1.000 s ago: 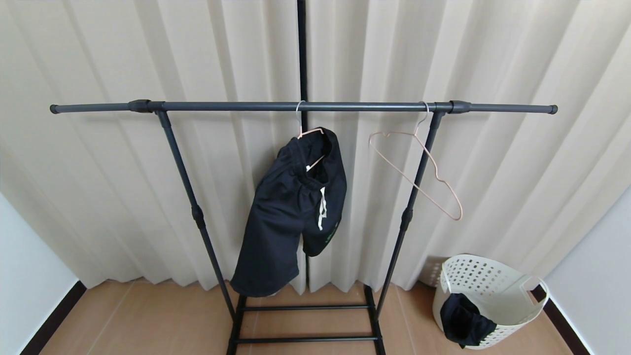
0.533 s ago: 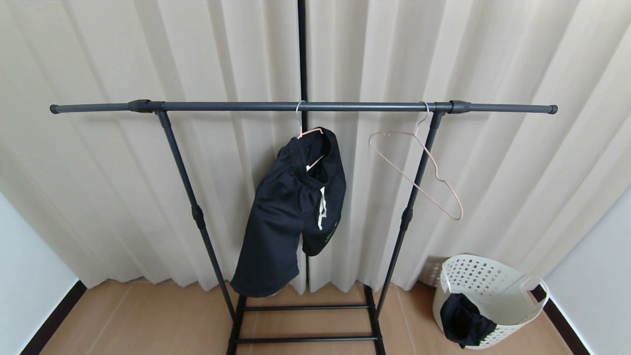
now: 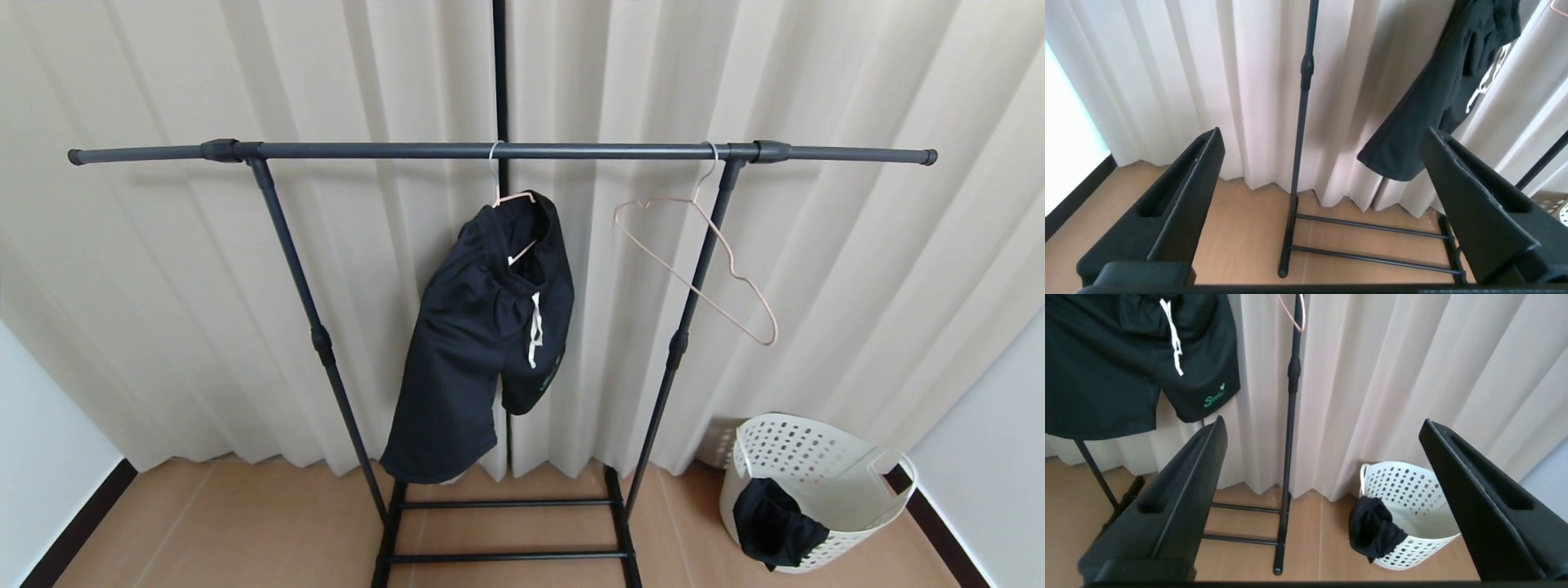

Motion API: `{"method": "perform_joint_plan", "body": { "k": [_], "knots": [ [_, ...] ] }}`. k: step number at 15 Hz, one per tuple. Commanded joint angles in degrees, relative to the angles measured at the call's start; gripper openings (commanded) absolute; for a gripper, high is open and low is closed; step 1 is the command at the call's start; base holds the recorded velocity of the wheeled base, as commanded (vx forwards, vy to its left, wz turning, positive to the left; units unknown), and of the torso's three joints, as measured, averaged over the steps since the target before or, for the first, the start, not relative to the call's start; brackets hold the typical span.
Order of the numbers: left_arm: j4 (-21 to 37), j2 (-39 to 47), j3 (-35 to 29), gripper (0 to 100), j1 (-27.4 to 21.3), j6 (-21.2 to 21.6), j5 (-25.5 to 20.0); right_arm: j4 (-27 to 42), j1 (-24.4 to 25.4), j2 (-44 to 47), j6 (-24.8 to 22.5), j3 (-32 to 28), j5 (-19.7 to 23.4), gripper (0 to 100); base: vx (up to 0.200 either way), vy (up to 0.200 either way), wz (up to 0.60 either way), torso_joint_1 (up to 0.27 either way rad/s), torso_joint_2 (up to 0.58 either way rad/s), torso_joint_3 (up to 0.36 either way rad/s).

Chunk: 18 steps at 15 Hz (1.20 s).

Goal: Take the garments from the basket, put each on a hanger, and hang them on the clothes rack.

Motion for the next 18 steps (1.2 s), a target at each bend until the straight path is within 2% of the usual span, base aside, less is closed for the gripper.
{"method": "perform_joint_plan", "body": {
  "k": [1, 6, 18],
  "knots": [
    [0.0, 0.0, 0.0, 100, 0.0, 0.0, 0.0, 0.0, 0.0, 0.1, -0.1, 0.0, 0.1, 100, 0.000, 0.000, 0.00, -0.159, 0.36, 0.203],
    [0.0, 0.0, 0.0, 100, 0.0, -0.1, 0.0, -0.1, 0.0, 0.1, 0.1, 0.0, -0.1, 100, 0.000, 0.000, 0.00, -0.177, 0.42, 0.239],
    [-0.1, 0.0, 0.0, 100, 0.0, -0.1, 0.0, -0.1, 0.0, 0.1, 0.0, 0.0, 0.0, 100, 0.000, 0.000, 0.00, -0.203, 0.53, 0.327]
  ]
}}
